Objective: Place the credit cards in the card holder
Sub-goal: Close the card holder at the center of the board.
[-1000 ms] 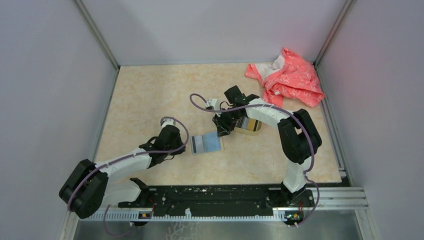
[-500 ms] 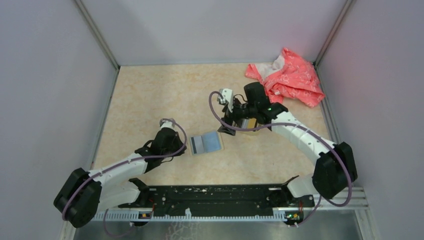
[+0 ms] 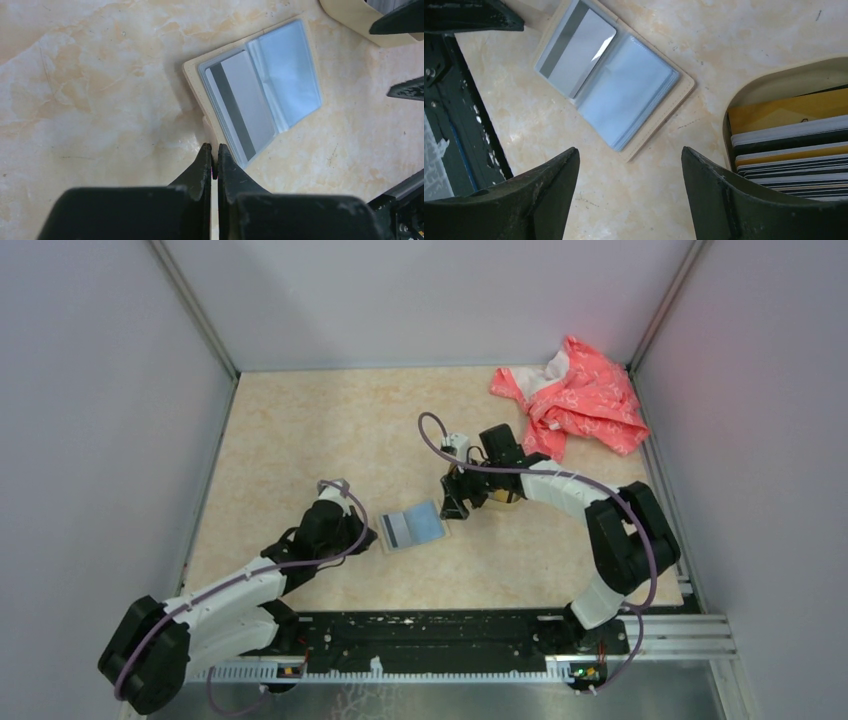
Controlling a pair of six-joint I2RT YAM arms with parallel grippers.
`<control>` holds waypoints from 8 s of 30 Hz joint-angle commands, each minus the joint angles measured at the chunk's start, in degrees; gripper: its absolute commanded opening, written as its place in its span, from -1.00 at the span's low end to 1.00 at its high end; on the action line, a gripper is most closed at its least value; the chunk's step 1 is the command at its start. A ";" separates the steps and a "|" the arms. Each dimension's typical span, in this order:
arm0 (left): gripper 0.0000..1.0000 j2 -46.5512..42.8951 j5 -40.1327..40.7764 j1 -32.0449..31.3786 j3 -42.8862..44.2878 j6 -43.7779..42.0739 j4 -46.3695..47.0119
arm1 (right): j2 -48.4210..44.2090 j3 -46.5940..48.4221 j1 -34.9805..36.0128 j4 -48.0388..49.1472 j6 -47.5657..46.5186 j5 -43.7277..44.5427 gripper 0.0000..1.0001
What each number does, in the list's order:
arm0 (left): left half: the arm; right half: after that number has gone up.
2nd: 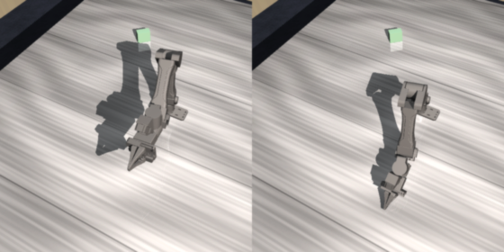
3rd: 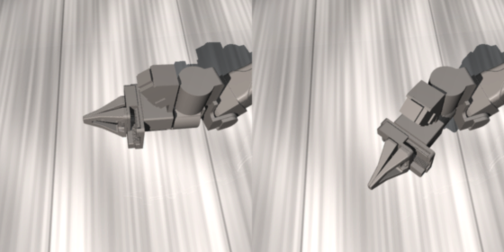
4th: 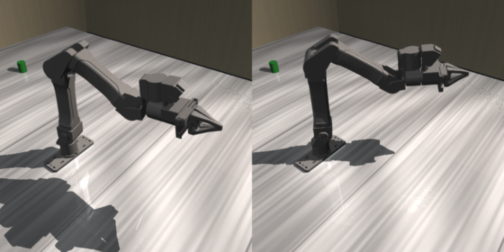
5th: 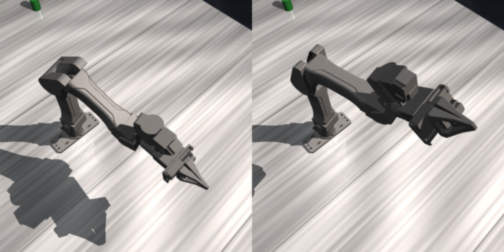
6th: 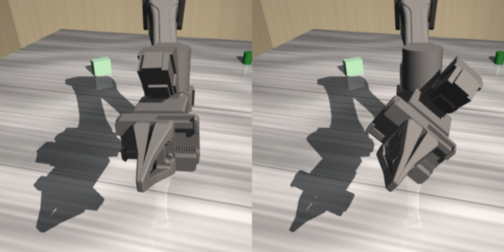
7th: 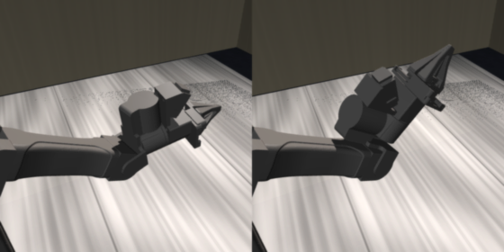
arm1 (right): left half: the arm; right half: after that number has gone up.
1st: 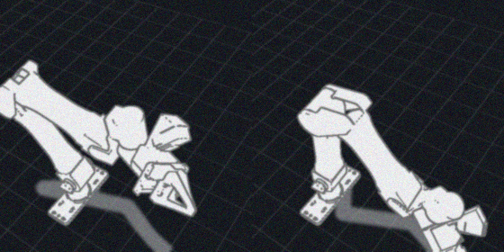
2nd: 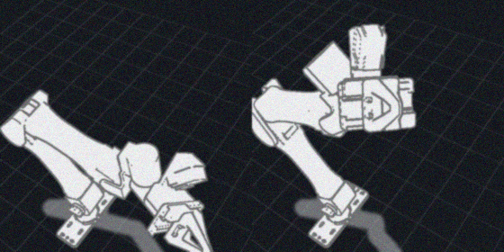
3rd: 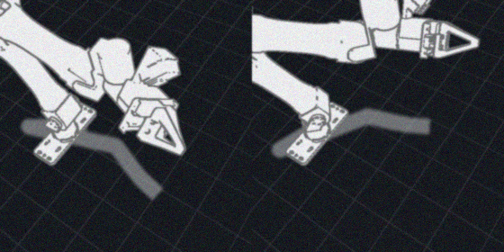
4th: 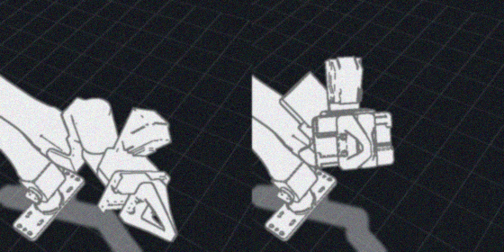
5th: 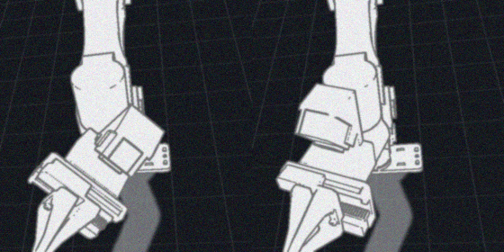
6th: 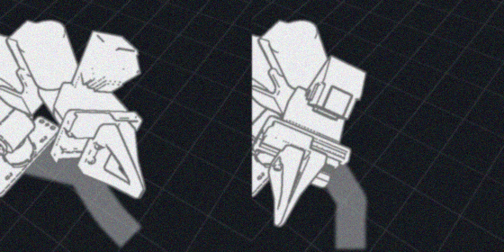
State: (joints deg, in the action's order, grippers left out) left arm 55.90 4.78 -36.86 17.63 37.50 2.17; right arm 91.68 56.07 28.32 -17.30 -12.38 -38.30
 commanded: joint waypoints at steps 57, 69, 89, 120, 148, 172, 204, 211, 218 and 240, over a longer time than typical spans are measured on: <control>-1.00 1.53 -13.30 0.37 1.11 1.88 4.48 | 4.53 0.26 9.06 12.15 17.09 9.36 -1.00; -1.00 8.32 -14.54 0.39 -2.86 7.54 18.11 | -3.33 1.15 17.79 8.58 2.99 24.74 -0.96; -1.00 4.11 -8.30 0.36 -7.05 6.83 12.37 | 11.13 5.35 19.10 7.29 12.00 -5.03 -0.13; -0.91 14.21 -17.49 0.36 1.77 5.18 17.33 | 14.63 3.76 15.63 9.11 16.10 6.18 -0.92; -0.42 26.66 -7.58 0.47 13.94 -2.79 3.70 | 14.10 1.89 11.06 9.08 16.53 4.14 -0.54; -0.04 11.33 -5.89 1.75 15.44 -18.45 7.30 | -10.97 -8.29 9.30 16.59 -9.92 -13.25 -0.05; -0.66 8.67 -11.99 1.67 -3.03 9.71 13.58 | 22.24 26.04 14.05 -9.49 -62.78 -8.53 -0.23; -0.66 8.35 -12.39 1.68 -2.87 8.94 12.98 | 23.30 28.06 14.09 -10.13 -62.11 -8.64 -0.42; -0.65 5.57 -13.10 1.67 -2.62 8.33 11.08 | 25.00 29.95 14.13 -12.02 -62.13 -9.01 -0.65; -0.62 13.15 -24.39 0.42 0.75 10.32 22.15 | 12.64 14.40 16.37 -1.81 -45.16 -2.72 -1.00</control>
State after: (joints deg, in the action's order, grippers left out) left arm 66.24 -17.17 -35.90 15.94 47.11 17.39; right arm 111.57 76.40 42.61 -26.11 -64.93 -43.66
